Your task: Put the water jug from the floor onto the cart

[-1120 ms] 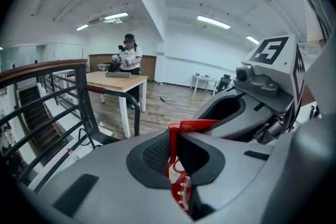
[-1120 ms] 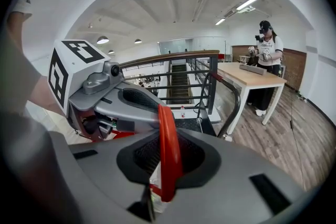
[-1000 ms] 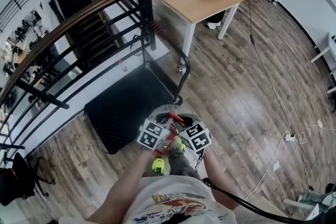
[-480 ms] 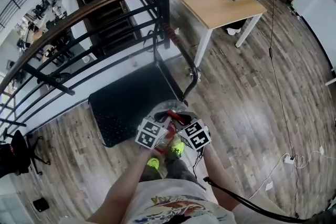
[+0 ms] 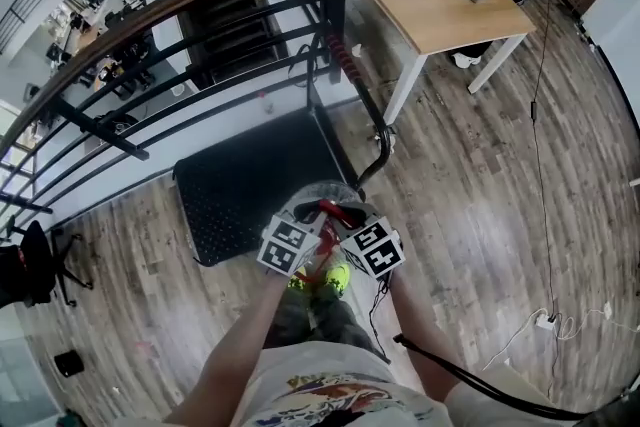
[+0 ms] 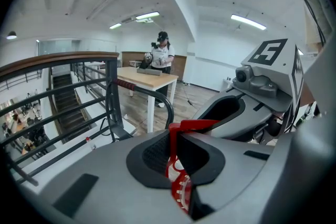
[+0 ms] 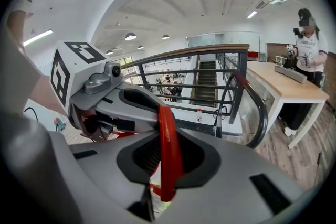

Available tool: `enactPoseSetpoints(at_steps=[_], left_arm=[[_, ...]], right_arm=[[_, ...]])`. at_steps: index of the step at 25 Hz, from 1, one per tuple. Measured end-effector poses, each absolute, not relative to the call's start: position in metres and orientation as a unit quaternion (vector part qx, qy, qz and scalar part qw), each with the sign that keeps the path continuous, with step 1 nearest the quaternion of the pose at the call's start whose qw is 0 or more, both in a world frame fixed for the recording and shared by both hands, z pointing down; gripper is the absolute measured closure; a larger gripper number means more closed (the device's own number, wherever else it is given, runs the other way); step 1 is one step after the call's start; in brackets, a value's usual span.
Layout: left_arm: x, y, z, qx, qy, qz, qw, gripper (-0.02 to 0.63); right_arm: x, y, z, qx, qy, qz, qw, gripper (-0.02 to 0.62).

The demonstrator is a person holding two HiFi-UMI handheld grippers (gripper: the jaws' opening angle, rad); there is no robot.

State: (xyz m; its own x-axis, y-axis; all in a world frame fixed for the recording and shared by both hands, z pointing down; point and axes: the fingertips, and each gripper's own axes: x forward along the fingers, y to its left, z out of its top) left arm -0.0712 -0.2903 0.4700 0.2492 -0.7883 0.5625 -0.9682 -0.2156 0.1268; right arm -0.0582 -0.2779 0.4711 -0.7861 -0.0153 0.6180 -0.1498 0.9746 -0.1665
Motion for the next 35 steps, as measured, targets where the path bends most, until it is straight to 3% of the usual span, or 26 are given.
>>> enactPoseSetpoints(at_steps=[25,35], left_arm=[[-0.216,-0.342,0.505,0.747,-0.589,0.164,0.263,0.583],[-0.281,-0.364,0.556,0.742,-0.591,0.178,0.263,0.583]], right_arm=[[-0.204,-0.330,0.508,0.020,-0.924,0.107,0.367,0.543],[-0.267,-0.352,0.557,0.023,-0.923,0.114,0.367,0.543]])
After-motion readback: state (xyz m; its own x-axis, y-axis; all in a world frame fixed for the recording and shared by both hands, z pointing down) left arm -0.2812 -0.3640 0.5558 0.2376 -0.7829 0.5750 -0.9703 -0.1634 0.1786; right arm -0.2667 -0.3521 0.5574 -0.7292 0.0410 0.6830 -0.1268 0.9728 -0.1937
